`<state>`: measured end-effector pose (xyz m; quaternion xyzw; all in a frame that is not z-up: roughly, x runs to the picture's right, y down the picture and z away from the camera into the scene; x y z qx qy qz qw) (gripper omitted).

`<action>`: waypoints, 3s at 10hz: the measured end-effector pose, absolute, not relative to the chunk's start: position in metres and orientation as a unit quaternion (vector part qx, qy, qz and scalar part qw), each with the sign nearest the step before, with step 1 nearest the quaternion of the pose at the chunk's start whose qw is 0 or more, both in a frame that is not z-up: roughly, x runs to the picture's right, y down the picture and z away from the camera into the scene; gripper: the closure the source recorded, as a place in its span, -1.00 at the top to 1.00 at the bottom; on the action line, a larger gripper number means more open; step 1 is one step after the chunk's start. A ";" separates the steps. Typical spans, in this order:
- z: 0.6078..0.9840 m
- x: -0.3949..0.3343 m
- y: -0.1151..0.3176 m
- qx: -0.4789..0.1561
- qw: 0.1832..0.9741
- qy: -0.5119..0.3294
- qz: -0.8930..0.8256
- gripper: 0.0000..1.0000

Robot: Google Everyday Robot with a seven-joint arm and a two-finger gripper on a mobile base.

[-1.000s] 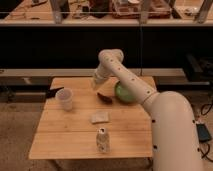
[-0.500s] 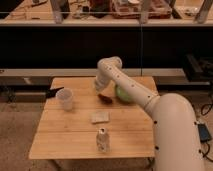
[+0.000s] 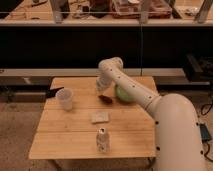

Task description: Drag the pepper across the table

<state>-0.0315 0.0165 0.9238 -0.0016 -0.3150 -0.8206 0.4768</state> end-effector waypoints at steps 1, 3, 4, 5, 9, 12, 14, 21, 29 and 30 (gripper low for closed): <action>0.924 -0.031 0.015 0.000 0.483 -0.313 -0.818 -0.97; 0.925 -0.026 0.013 -0.001 0.492 -0.306 -0.815 -0.73; 0.925 -0.023 0.013 -0.004 0.492 -0.301 -0.817 -0.54; 0.926 -0.020 0.013 -0.006 0.491 -0.297 -0.819 -0.36; 0.930 -0.014 0.013 -0.004 0.495 -0.293 -0.818 0.40; 0.937 -0.013 0.018 -0.009 0.489 -0.290 -0.823 0.60; 0.944 -0.011 0.017 -0.009 0.490 -0.281 -0.825 0.60; 0.963 -0.009 0.035 -0.020 0.503 -0.274 -0.820 0.60; 0.968 -0.005 0.050 -0.033 0.528 -0.280 -0.801 -0.12; 0.967 -0.002 0.052 -0.034 0.531 -0.281 -0.798 -0.12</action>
